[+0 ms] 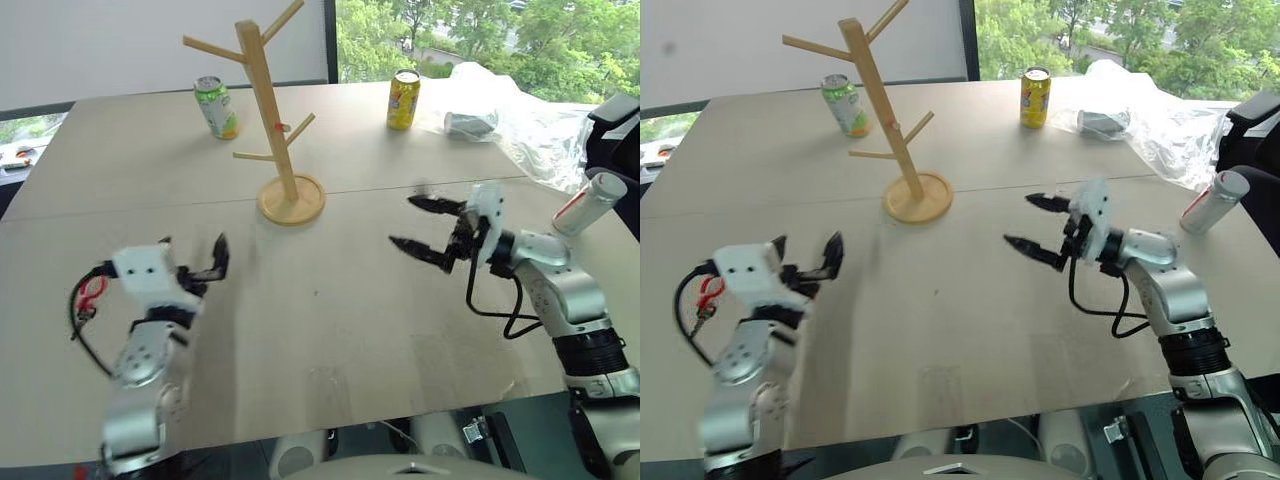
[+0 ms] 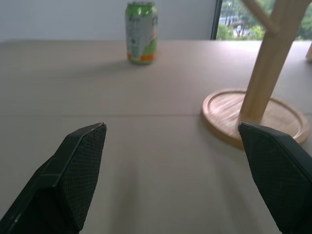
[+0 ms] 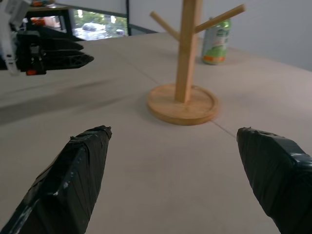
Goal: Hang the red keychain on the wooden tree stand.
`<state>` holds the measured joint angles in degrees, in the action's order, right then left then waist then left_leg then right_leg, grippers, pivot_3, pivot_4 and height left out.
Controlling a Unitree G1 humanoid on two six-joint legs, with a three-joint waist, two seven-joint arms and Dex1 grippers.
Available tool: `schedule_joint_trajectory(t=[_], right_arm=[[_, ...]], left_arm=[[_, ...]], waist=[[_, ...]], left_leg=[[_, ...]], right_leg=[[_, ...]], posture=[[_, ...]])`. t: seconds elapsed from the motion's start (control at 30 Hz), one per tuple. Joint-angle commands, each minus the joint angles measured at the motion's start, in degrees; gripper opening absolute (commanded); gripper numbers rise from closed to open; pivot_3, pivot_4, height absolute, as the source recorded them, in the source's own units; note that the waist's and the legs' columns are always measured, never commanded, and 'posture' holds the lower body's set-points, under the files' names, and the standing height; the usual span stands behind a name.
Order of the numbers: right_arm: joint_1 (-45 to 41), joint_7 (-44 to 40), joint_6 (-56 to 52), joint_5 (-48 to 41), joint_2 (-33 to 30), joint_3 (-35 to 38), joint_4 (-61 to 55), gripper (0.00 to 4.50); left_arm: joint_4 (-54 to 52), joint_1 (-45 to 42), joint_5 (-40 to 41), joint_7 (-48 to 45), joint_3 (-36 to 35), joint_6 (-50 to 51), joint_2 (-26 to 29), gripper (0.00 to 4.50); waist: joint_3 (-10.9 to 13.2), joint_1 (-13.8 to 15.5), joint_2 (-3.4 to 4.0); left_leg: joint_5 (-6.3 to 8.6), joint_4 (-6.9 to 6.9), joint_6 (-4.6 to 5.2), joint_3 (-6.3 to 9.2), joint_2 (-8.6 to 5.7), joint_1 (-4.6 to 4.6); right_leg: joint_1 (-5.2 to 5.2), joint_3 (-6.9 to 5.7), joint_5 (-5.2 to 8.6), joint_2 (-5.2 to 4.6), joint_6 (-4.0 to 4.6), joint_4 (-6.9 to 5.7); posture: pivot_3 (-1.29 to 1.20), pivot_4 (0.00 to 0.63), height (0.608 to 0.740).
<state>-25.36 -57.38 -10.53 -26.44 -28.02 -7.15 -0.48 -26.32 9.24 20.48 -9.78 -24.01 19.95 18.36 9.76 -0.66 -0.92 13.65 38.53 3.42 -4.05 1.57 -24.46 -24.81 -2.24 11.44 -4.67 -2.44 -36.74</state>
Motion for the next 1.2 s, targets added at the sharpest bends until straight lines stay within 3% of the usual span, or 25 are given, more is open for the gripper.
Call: schedule_joint_trajectory(t=[0.03,0.3,0.53,0.83,1.2], right_arm=[[-1.7,-2.8,2.9,1.4,1.8,-1.4,1.5,4.44],[-3.1,-3.5,4.9,3.9,5.3,-1.6,5.3,4.44],[-2.3,-2.5,5.3,5.1,6.4,-0.9,5.7,4.44],[-2.4,-0.7,5.4,5.5,6.7,0.4,5.9,4.44],[-1.5,0.8,4.5,5.3,5.9,1.2,4.1,4.44]], left_arm=[[0.9,2.4,4.4,-5.0,-7.4,0.9,4.6,4.50],[14.1,8.0,4.9,-14.0,-18.0,1.1,15.7,4.50],[23.2,9.4,3.5,-18.5,-19.6,2.0,22.0,4.50],[40.4,3.1,0.3,-23.6,-17.1,-1.1,29.2,4.50],[47.7,-4.2,-2.8,-25.9,-10.5,-4.5,29.0,4.50]], waist=[[0.0,0.1,-0.05],[0.0,0.1,-0.16],[0.0,0.0,-0.20],[0.0,0.1,-0.21],[-0.1,0.2,-0.15]], left_leg=[[0.00,0.00,0.00,0.00,0.00,0.00],[0.01,0.00,-0.02,-0.03,-0.04,0.00],[0.02,-0.02,-0.05,-0.03,-0.04,-0.01],[0.05,-0.11,-0.13,0.00,-0.04,-0.05],[0.12,-0.16,-0.36,-0.02,-0.09,-0.12]], right_leg=[[0.01,0.00,0.03,0.00,0.05,0.00],[0.00,-0.04,0.12,-0.10,0.21,0.03],[-0.03,-0.14,0.13,-0.26,0.22,0.04],[-0.16,-0.21,0.12,-0.37,0.25,0.02],[-0.27,-0.22,0.10,-0.71,0.25,-0.02]], posture=[[0.00,0.150,0.740],[0.00,0.150,0.740],[0.00,0.150,0.740],[0.00,0.150,0.740],[0.00,0.150,0.740]])
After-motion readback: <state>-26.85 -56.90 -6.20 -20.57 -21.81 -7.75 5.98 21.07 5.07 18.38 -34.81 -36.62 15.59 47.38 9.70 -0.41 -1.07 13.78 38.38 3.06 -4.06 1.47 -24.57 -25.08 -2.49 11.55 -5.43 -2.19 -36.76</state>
